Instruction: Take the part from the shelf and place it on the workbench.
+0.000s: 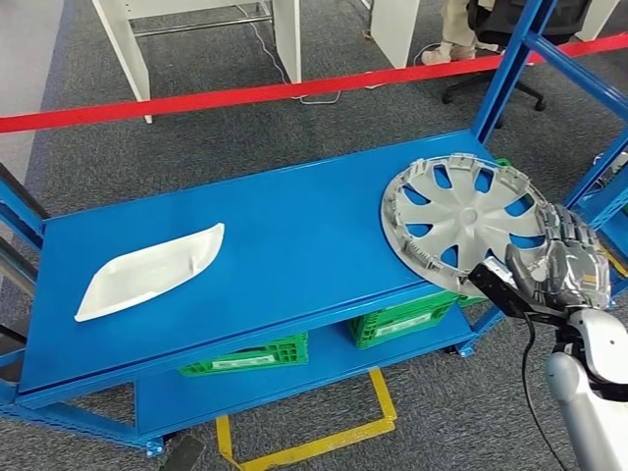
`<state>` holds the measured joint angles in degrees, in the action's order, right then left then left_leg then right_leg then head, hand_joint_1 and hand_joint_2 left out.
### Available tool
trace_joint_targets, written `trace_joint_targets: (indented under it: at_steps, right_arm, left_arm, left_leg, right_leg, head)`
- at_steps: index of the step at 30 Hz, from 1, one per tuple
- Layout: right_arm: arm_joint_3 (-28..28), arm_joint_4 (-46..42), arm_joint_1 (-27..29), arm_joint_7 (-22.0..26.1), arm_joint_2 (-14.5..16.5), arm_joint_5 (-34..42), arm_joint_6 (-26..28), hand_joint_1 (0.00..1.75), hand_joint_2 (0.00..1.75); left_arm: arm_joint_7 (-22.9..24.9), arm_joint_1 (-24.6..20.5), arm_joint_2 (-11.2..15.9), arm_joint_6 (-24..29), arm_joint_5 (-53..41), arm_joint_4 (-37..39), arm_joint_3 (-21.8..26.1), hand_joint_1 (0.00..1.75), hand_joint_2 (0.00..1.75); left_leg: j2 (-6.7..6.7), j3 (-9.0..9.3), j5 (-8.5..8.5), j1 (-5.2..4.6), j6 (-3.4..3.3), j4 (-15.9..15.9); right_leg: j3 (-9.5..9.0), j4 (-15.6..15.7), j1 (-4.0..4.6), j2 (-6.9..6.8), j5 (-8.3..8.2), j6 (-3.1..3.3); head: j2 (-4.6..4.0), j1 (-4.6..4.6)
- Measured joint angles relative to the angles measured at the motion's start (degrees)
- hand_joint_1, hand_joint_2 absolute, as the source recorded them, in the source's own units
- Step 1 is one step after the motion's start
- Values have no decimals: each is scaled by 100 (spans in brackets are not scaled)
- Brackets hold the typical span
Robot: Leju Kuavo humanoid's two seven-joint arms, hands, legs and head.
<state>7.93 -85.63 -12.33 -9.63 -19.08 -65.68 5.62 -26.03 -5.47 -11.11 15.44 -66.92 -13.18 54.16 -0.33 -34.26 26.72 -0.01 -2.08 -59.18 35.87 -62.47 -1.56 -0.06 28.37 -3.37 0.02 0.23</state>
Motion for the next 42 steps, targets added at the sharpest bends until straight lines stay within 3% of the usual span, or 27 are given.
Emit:
trace_joint_targets:
  at_steps: [2,4,6,9,11,12,13,15,16,21,23,25,26,27,28,30,32,35,37,40,41,42]
  right_arm:
    - [56,88,-76,242,2,201,-71,0,0]
    - [108,184,-126,492,1,452,-178,0,0]
    - [153,276,-200,668,-8,625,-268,0,0]
    - [249,420,-323,768,-36,700,-346,0,0]
    - [315,521,-356,801,-50,726,-392,0,87]
    - [345,564,-371,823,-55,755,-424,0,131]
    - [377,603,-396,850,-61,801,-462,0,175]
    - [447,683,-469,917,-79,933,-545,0,175]
    - [486,730,-510,948,-94,1002,-594,0,175]
    - [686,967,-645,1070,-214,1242,-777,0,175]
    - [759,1091,-760,1102,-268,1320,-863,0,175]
    - [845,1237,-846,1133,-321,1406,-988,0,175]
    - [887,1299,-859,1141,-343,1436,-1033,0,175]
    - [920,1345,-865,1147,-365,1455,-1057,0,175]
    - [945,1379,-876,1151,-382,1467,-1068,0,175]
    - [983,1420,-926,1157,-412,1481,-1070,0,175]
    - [1014,1453,-982,1167,-433,1507,-1087,0,175]
    - [1089,1501,-1019,1194,-464,1626,-1138,0,175]
    - [1160,1523,-1062,1215,-490,1708,-1147,0,175]
    - [1253,1558,-1115,1228,-507,1771,-1146,0,175]
    - [1274,1568,-1123,1228,-508,1781,-1146,0,175]
    - [1289,1575,-1128,1228,-509,1785,-1145,0,175]
  left_arm:
    - [-23,-6,4,-8,-16,0,-20,0,0]
    - [-35,-11,7,-6,-38,0,-34,0,0]
    - [-16,-21,13,38,-51,0,-51,0,0]
    - [73,-45,16,156,-53,0,-70,0,0]
    - [133,-46,15,212,-56,0,-75,0,0]
    - [156,-46,15,231,-59,0,-78,0,0]
    - [172,-49,15,244,-63,0,-83,0,0]
    - [175,-62,16,252,-72,0,-97,0,0]
    - [175,-71,15,253,-76,0,-104,0,0]
    - [175,-84,2,254,-79,0,-130,0,0]
    - [175,-96,-2,254,-79,0,-141,0,0]
    - [175,-104,-9,253,-79,0,-157,0,0]
    - [175,-100,-12,253,-79,0,-164,0,0]
    - [175,-97,-12,253,-79,0,-169,0,0]
    - [175,-94,-12,253,-79,0,-172,0,0]
    - [176,-96,-13,253,-79,0,-175,0,0]
    - [176,-99,-12,253,-79,0,-178,0,0]
    - [166,-96,-4,261,-79,0,-179,0,0]
    - [150,-103,4,268,-79,0,-181,0,0]
    - [140,-109,5,268,-79,0,-185,0,0]
    - [140,-104,5,264,-79,0,-186,0,0]
    - [140,-99,4,260,-79,0,-187,0,0]
  left_leg:
    - [-5,-12,15,-19,61,-26]
    - [-6,-22,13,-21,101,-35]
    - [-1,-72,119,-14,151,-183]
    - [6,-501,565,1,215,-1116]
    - [6,-763,663,5,210,-1609]
    - [6,-764,551,4,193,-1567]
    - [5,-668,350,0,164,-1319]
    - [3,-370,-43,-25,81,-605]
    - [3,-249,-135,-40,44,-324]
    - [-7,-128,-123,-33,-20,10]
    - [-2,-100,-141,-12,-44,61]
    - [3,-98,-137,-13,-57,62]
    - [4,-95,-133,-13,-62,61]
    - [3,-91,-130,-12,-64,59]
    - [1,-83,-125,-10,-61,56]
    - [-1,-72,-104,-20,-34,39]
    - [-3,-85,-89,-42,16,8]
    - [-1,-91,-74,-46,82,-14]
    - [3,-161,80,-35,143,-216]
    - [6,-593,558,-1,218,-1190]
    - [6,-715,635,5,224,-1460]
    - [6,-756,608,7,220,-1552]
  right_leg:
    - [-176,320,14,8,-34,51]
    - [-192,338,20,20,-26,125]
    - [-209,348,4,20,-32,182]
    - [-233,354,2,13,-18,250]
    - [-249,353,17,12,-4,270]
    - [-262,353,25,16,4,276]
    - [-281,353,32,22,14,278]
    - [-315,355,50,34,41,262]
    - [-317,355,57,40,49,244]
    - [-244,319,51,26,108,101]
    - [-2,-141,45,22,363,65]
    - [387,-874,45,19,636,32]
    - [521,-1100,43,18,664,18]
    - [554,-1110,40,16,580,8]
    - [478,-906,36,12,405,4]
    - [125,-152,35,0,20,6]
    - [-125,326,44,4,-110,52]
    - [-171,392,50,21,-93,157]
    - [-192,405,30,19,-101,220]
    - [-210,407,29,10,-94,274]
    - [-215,407,32,11,-90,281]
    - [-222,407,33,14,-88,284]
  head:
    - [0,-1]
    - [0,-5]
    - [0,-20]
    - [0,-42]
    - [0,-41]
    - [0,-40]
    - [0,-39]
    - [0,-36]
    - [0,-37]
    - [0,-27]
    - [0,-19]
    - [0,-14]
    - [0,-15]
    - [0,-13]
    - [0,-14]
    - [0,-12]
    - [0,-18]
    - [0,-19]
    - [0,-39]
    - [0,-63]
    - [0,-63]
    - [0,-64]
